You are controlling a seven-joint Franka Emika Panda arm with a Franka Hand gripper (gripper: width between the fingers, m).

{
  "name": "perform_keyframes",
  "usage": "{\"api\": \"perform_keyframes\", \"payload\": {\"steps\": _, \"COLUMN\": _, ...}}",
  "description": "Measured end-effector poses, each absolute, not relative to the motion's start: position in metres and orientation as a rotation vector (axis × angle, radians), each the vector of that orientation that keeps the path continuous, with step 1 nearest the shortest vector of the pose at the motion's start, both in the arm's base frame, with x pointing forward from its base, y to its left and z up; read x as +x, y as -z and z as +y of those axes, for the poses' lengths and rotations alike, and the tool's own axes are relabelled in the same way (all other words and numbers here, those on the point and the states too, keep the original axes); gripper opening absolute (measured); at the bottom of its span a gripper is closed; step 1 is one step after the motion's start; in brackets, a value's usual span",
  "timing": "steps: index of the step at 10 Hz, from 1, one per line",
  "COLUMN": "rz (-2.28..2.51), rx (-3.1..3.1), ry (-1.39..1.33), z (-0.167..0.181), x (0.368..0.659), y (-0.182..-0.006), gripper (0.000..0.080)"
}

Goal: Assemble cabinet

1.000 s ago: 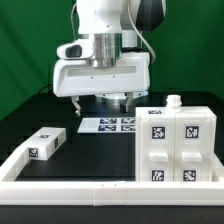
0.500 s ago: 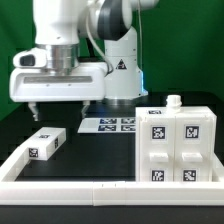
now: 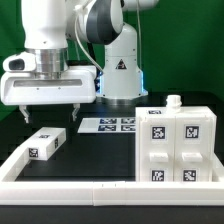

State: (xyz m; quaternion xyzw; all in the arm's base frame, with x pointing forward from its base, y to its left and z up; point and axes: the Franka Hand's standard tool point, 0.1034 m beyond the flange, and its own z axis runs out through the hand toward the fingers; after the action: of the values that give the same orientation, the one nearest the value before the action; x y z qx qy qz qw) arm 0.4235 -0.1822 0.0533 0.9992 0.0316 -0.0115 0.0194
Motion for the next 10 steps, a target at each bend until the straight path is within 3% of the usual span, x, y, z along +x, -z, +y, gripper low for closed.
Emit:
{"api": "perform_keyframes", "payload": {"steps": 2, "rz": -0.159, "rx": 3.104, "ry": 0.061, "z": -0.191, "x": 0.427, "y": -0.049, "gripper": 0.0797}}
{"api": "perform_keyframes", "payload": {"steps": 6, "rz": -0.106, "rx": 3.102, "ry": 0.050, "z": -0.192, "x": 0.427, "y": -0.048, "gripper": 0.0797}}
{"api": "perform_keyframes", "payload": {"steps": 10, "rz": -0.031, "rx": 3.087, "ry": 0.017, "z": -0.195, "x": 0.437, "y": -0.035, "gripper": 0.0797}}
